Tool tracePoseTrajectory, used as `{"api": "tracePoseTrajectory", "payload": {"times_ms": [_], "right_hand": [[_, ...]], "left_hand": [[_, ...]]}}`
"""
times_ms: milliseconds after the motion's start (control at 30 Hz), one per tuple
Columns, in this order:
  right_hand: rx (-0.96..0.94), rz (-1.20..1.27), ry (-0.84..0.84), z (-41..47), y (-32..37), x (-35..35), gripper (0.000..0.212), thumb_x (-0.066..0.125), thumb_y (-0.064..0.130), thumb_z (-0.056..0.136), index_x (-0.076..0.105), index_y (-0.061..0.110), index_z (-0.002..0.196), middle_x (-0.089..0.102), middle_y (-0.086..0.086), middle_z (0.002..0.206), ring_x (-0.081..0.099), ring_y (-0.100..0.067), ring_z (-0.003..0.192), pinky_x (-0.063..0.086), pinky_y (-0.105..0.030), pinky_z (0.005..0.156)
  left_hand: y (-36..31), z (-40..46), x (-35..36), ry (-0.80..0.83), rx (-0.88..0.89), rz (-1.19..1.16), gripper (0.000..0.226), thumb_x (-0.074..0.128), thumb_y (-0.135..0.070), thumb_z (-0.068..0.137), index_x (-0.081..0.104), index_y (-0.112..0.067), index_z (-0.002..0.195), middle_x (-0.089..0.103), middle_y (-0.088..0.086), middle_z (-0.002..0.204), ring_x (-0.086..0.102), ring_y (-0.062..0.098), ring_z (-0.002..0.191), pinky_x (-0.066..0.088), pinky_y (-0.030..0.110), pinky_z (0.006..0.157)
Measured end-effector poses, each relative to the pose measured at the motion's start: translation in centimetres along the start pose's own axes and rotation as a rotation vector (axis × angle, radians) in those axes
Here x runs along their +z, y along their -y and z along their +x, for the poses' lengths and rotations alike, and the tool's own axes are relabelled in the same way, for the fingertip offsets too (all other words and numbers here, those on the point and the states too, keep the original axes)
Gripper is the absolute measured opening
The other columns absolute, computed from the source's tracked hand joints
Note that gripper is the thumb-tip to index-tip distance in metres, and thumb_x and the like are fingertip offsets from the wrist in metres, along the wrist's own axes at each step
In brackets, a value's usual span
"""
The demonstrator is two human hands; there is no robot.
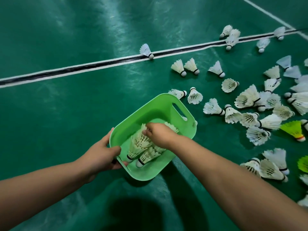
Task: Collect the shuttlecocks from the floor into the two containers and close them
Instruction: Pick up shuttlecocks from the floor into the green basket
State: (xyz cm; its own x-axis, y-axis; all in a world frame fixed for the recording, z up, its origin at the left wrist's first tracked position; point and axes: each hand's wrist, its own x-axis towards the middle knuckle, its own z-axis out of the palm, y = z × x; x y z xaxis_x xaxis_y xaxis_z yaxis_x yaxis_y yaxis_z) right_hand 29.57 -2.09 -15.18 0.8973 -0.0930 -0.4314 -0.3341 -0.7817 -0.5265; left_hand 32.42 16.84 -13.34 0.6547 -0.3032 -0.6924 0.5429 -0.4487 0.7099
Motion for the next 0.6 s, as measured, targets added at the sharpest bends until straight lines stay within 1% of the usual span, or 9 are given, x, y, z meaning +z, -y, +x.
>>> {"api": "tracePoseTrajectory", "payload": {"times_ms": [67,133,200,233,300,400,467,533,600], "right_hand": [[-0.042,-0.155,-0.13,-0.2,-0.2,-0.8,0.041,0.034,0.041,0.099,0.056,0.008,0.11,0.058,-0.01,0.103,0.058,-0.025,0.094,0.044,-0.032,0.073],[-0.125,-0.159,-0.527,-0.7,-1.0,-2.8,0.041,0.032,0.04,0.1,0.059,0.01,0.097,0.054,-0.005,0.086,0.055,-0.023,0.078,0.038,-0.029,0.06],[-0.13,-0.002,-0.902,-1.2,-2.8,-5.3,0.032,0.036,0.032,0.099,0.059,0.009,0.095,0.057,-0.009,0.088,0.054,-0.027,0.077,0.036,-0.03,0.059],[-0.076,0.08,-0.981,-1.1,-4.1,-6.3,0.025,0.038,0.025,0.099,0.057,0.009,0.101,0.058,-0.011,0.096,0.054,-0.028,0.082,0.037,-0.032,0.063],[0.082,0.033,-0.907,-0.4,-6.8,-7.2,0.03,0.042,0.005,0.092,0.053,0.012,0.118,0.053,-0.013,0.116,0.052,-0.032,0.098,0.041,-0.036,0.073],[0.26,-0.299,-0.336,0.0,-9.8,-5.6,0.069,0.043,-0.01,0.077,0.043,0.027,0.135,0.023,-0.011,0.151,0.033,-0.035,0.128,0.038,-0.047,0.098],[0.251,-0.463,-0.085,-0.1,-11.0,-3.5,0.056,0.046,-0.002,0.084,0.047,0.028,0.131,0.011,-0.007,0.156,0.022,-0.035,0.136,0.032,-0.05,0.104],[0.232,-0.531,-0.08,-0.1,-12.1,-2.1,0.032,0.048,0.012,0.091,0.054,0.021,0.121,0.027,-0.01,0.148,0.032,-0.033,0.129,0.038,-0.043,0.098],[0.239,-0.399,-0.323,-0.3,-12.5,-2.6,0.021,0.051,0.024,0.093,0.058,0.014,0.11,0.045,-0.013,0.128,0.048,-0.032,0.109,0.045,-0.037,0.083]], "left_hand": [[-0.3,0.1,-0.1,0.012,-0.013,0.135,0.048,0.041,0.0,0.089,0.05,-0.033,0.123,0.073,0.016,0.099,0.071,0.031,0.071,0.06,0.039,0.062],[-0.7,0.3,-0.6,0.037,-0.073,0.223,0.031,0.037,-0.005,0.091,0.056,-0.019,0.111,0.075,0.015,0.077,0.069,0.025,0.055,0.059,0.031,0.053],[-0.9,0.8,-1.6,0.058,-0.198,0.218,0.027,0.035,-0.004,0.091,0.059,0.001,0.102,0.071,0.017,0.061,0.065,0.021,0.044,0.056,0.026,0.044],[-0.9,1.0,-2.3,0.054,-0.25,0.193,0.026,0.035,-0.003,0.09,0.058,0.005,0.098,0.07,0.019,0.058,0.065,0.021,0.041,0.055,0.025,0.04],[-0.7,1.2,-3.6,0.034,-0.282,0.13,0.023,0.035,0.0,0.089,0.056,0.006,0.099,0.071,0.021,0.06,0.065,0.021,0.04,0.053,0.025,0.037],[-0.8,1.0,-4.1,0.012,-0.261,0.1,0.021,0.035,0.004,0.089,0.054,0.007,0.094,0.071,0.024,0.063,0.064,0.023,0.04,0.054,0.026,0.038],[-0.8,0.7,-3.9,0.014,-0.253,0.084,0.02,0.033,0.006,0.088,0.053,0.007,0.089,0.07,0.025,0.064,0.063,0.024,0.04,0.055,0.027,0.039],[-0.7,0.4,-3.8,0.01,-0.234,0.066,0.021,0.032,0.007,0.087,0.052,0.006,0.094,0.07,0.027,0.066,0.064,0.026,0.043,0.055,0.028,0.041],[-0.6,0.3,-3.6,0.002,-0.201,0.039,0.025,0.031,0.007,0.087,0.05,0.003,0.103,0.07,0.028,0.07,0.065,0.029,0.047,0.055,0.03,0.042]]}}
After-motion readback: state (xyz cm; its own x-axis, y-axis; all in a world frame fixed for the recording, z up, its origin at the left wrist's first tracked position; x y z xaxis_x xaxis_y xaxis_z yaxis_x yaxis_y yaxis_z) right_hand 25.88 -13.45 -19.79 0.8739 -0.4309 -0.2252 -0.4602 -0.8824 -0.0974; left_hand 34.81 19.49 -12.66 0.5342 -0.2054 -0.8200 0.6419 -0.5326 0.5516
